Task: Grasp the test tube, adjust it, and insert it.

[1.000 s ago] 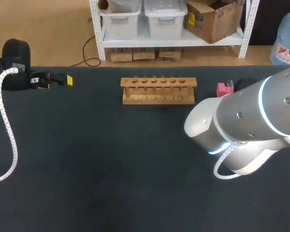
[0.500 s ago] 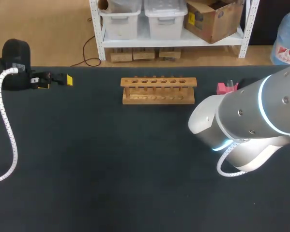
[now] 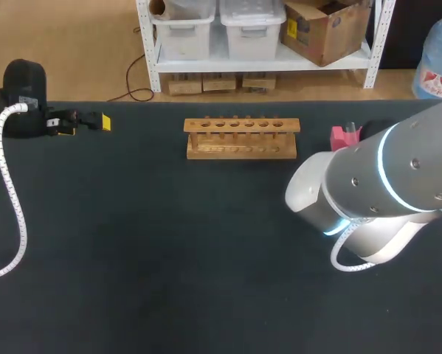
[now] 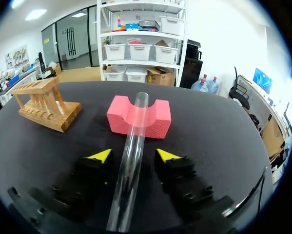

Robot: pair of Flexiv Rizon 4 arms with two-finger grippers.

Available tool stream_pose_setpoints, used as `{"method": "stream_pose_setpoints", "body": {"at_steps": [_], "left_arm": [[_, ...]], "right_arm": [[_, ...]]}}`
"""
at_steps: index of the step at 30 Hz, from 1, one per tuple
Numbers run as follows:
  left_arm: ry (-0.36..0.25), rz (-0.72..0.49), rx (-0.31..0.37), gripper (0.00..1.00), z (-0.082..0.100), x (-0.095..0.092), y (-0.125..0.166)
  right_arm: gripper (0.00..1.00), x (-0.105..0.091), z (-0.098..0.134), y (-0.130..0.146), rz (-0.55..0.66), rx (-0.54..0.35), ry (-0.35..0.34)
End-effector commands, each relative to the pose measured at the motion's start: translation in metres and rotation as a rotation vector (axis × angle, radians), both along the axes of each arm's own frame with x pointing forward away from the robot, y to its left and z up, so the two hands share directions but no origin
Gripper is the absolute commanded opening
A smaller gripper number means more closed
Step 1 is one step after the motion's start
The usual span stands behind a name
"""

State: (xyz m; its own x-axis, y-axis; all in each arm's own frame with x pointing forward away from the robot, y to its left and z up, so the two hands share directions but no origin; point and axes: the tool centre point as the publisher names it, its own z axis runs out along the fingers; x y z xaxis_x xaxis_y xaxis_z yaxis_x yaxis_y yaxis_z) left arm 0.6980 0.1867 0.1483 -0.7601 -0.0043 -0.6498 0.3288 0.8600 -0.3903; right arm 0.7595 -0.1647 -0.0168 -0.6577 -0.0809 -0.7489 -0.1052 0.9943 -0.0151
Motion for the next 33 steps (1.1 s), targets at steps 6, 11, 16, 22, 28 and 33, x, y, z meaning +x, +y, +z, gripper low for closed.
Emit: {"method": "stream_pose_setpoints", "body": {"at_steps": [6, 11, 16, 22, 28, 33], "left_arm": [[0.001, 0.001, 0.001, 1.00, 0.0003, -0.0001, -0.0003], [0.001, 0.001, 0.001, 1.00, 0.0003, -0.0001, -0.0003], [0.001, 0.001, 0.001, 1.00, 0.0003, -0.0001, -0.0003], [0.001, 0.001, 0.001, 1.00, 0.0003, -0.0001, -0.0003], [0.001, 0.001, 0.001, 1.00, 0.0003, -0.0001, -0.0003], [0.001, 0.001, 0.001, 1.00, 0.0003, -0.0001, -0.0003]], "right_arm": [[0.52, 0.0029, -0.0013, 0.0012, -0.004, -0.011, 0.016], [0.47, 0.0028, -0.0022, 0.0012, -0.002, -0.012, 0.020], [0.45, 0.0029, -0.0033, 0.0010, -0.005, -0.009, 0.025], [0.25, 0.0022, -0.0043, 0.0004, -0.009, -0.006, 0.033], [0.00, 0.0002, -0.0059, -0.0009, -0.014, -0.004, 0.039], [0.00, -0.0003, -0.0049, -0.0013, -0.021, -0.003, 0.041]]}}
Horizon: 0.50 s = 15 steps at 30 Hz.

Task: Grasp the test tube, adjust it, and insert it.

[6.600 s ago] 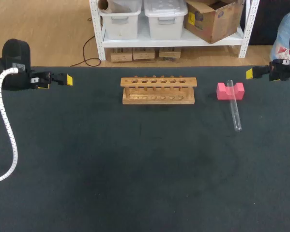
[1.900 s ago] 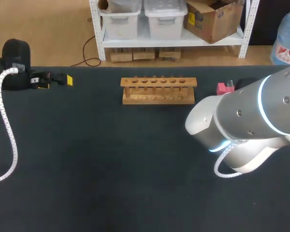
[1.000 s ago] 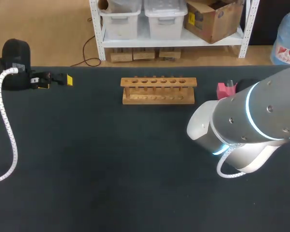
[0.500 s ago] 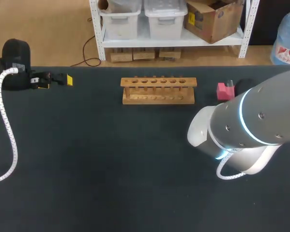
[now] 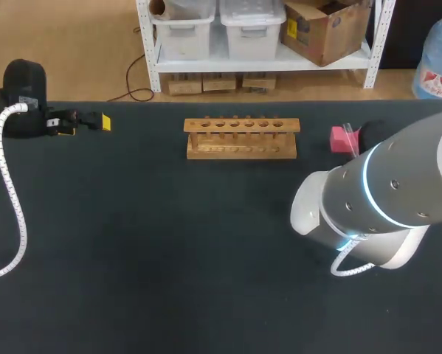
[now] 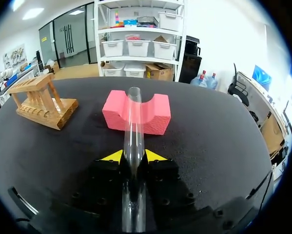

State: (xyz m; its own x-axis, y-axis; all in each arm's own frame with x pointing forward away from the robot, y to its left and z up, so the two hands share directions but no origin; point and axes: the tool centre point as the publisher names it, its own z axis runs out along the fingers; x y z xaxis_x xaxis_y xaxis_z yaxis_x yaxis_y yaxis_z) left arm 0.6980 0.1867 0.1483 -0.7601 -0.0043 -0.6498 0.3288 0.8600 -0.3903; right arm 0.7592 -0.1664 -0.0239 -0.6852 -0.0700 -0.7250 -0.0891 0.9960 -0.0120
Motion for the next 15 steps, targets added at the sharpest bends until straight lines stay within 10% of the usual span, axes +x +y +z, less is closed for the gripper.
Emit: {"method": "stream_pose_setpoints", "body": {"at_steps": [1, 15], "left_arm": [[0.001, 0.001, 0.001, 1.00, 0.000, 0.000, 0.000], [0.001, 0.001, 0.001, 1.00, 0.000, 0.000, 0.000]], "right_arm": [[0.00, 0.000, 0.003, 0.001, -0.004, -0.002, 0.004], [0.00, 0.001, 0.030, 0.000, -0.027, 0.046, -0.060]]}}
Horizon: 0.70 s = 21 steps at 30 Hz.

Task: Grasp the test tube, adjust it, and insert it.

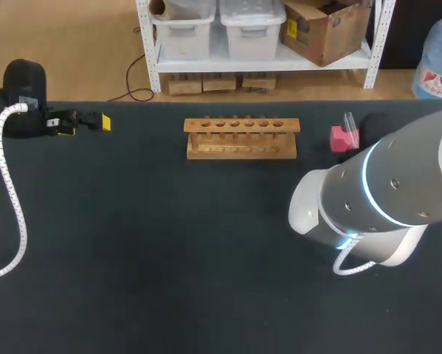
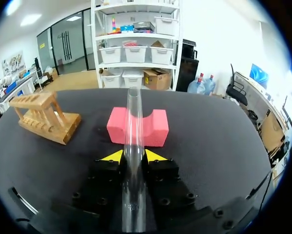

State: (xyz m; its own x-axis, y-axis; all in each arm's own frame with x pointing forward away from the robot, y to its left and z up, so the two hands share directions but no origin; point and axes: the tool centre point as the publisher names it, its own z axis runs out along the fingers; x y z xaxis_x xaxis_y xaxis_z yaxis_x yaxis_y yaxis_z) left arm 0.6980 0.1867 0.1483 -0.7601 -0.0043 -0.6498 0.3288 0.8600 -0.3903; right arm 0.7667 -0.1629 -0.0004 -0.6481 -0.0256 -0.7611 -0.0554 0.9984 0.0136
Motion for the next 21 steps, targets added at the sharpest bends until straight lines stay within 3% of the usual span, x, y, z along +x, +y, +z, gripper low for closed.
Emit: {"method": "stream_pose_setpoints", "body": {"at_steps": [1, 13, 21], "left_arm": [[0.001, 0.001, 0.001, 1.00, 0.000, 0.000, 0.000], [0.001, 0.001, 0.001, 1.00, 0.000, 0.000, 0.000], [0.001, 0.001, 0.001, 1.00, 0.000, 0.000, 0.000]], "right_arm": [[0.00, -0.007, 0.009, -0.003, 0.000, 0.022, -0.014], [0.00, -0.017, 0.045, 0.009, 0.008, 0.097, -0.046], [0.00, -0.032, 0.064, 0.031, 0.032, 0.093, -0.097]]}}
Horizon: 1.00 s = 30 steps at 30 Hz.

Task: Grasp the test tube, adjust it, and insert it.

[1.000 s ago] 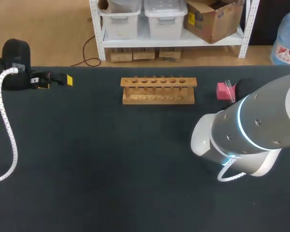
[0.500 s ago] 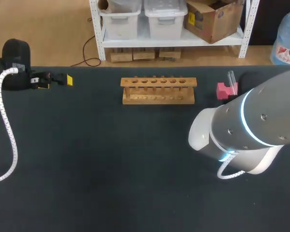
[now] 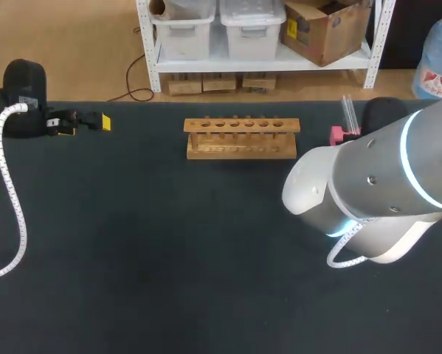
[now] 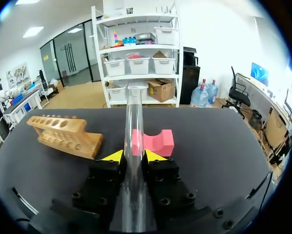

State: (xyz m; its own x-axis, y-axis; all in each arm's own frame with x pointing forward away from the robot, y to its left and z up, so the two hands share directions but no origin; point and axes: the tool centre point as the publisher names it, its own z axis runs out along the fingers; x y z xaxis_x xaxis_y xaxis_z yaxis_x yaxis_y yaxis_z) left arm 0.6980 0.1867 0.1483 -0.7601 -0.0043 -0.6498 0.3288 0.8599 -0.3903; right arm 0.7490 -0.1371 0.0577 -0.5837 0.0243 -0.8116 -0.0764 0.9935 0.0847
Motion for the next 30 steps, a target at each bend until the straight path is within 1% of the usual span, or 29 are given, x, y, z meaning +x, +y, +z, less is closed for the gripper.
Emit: {"method": "stream_pose_setpoints", "body": {"at_steps": [1, 12, 18, 23, 25, 30], "left_arm": [[0.001, 0.001, 0.001, 1.00, 0.000, 0.000, 0.000], [0.001, 0.001, 0.001, 1.00, 0.000, 0.000, 0.000], [0.001, 0.001, 0.001, 1.00, 0.000, 0.000, 0.000], [0.001, 0.001, 0.001, 1.00, 0.000, 0.000, 0.000], [0.001, 0.001, 0.001, 1.00, 0.000, 0.000, 0.000], [0.001, 0.001, 0.001, 1.00, 0.000, 0.000, 0.000]], "right_arm": [[0.00, -0.016, 0.008, 0.008, 0.016, 0.015, -0.021], [0.00, -0.031, 0.032, 0.037, 0.011, 0.056, -0.033], [0.00, -0.037, 0.036, 0.061, 0.038, 0.064, -0.036], [0.00, -0.037, 0.035, 0.080, 0.075, 0.058, -0.029], [0.00, -0.035, 0.035, 0.088, 0.099, 0.035, -0.037], [0.00, -0.030, 0.034, 0.101, 0.121, 0.035, -0.031]]}}
